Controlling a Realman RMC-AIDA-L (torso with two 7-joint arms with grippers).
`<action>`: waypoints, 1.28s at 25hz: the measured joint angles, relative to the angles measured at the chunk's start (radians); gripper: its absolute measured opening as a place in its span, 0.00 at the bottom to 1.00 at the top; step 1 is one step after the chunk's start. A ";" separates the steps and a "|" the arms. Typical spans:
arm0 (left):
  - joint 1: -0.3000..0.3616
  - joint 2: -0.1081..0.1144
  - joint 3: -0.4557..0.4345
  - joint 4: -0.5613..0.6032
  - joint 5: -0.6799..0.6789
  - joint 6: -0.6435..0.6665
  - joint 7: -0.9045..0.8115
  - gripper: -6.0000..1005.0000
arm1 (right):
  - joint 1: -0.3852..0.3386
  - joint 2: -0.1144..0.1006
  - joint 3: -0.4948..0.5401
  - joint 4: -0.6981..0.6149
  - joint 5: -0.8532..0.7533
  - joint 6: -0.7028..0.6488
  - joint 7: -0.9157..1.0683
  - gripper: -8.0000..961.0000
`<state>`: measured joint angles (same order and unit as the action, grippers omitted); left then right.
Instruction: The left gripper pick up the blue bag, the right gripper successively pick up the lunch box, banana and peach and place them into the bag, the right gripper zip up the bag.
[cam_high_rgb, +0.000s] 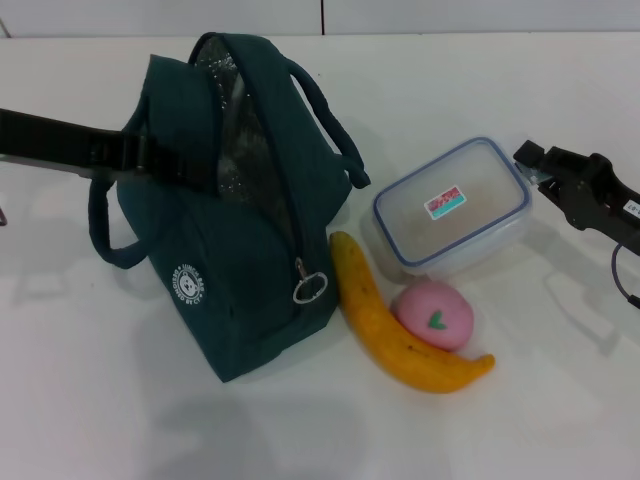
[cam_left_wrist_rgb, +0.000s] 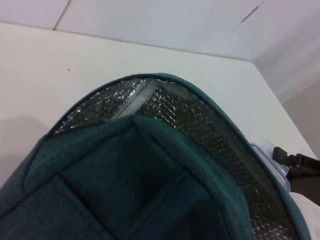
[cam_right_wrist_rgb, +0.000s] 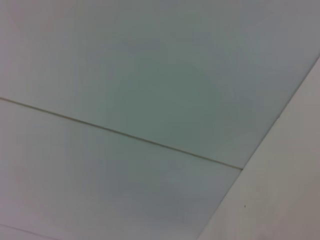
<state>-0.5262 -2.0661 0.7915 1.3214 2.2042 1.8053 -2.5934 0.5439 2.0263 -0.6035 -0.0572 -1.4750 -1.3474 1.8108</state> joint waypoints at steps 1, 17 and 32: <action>0.000 0.000 0.000 -0.003 0.000 0.000 0.002 0.04 | -0.002 0.000 0.003 0.002 0.001 -0.001 0.001 0.26; 0.003 0.020 -0.027 -0.022 -0.060 0.001 0.002 0.04 | -0.047 -0.004 0.007 0.000 0.037 -0.061 -0.001 0.10; 0.001 0.041 -0.022 -0.010 -0.107 0.060 -0.016 0.04 | -0.101 -0.013 0.010 -0.016 0.100 -0.140 0.002 0.10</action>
<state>-0.5253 -2.0256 0.7690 1.3115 2.0977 1.8648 -2.6097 0.4431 2.0135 -0.5938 -0.0731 -1.3750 -1.4869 1.8124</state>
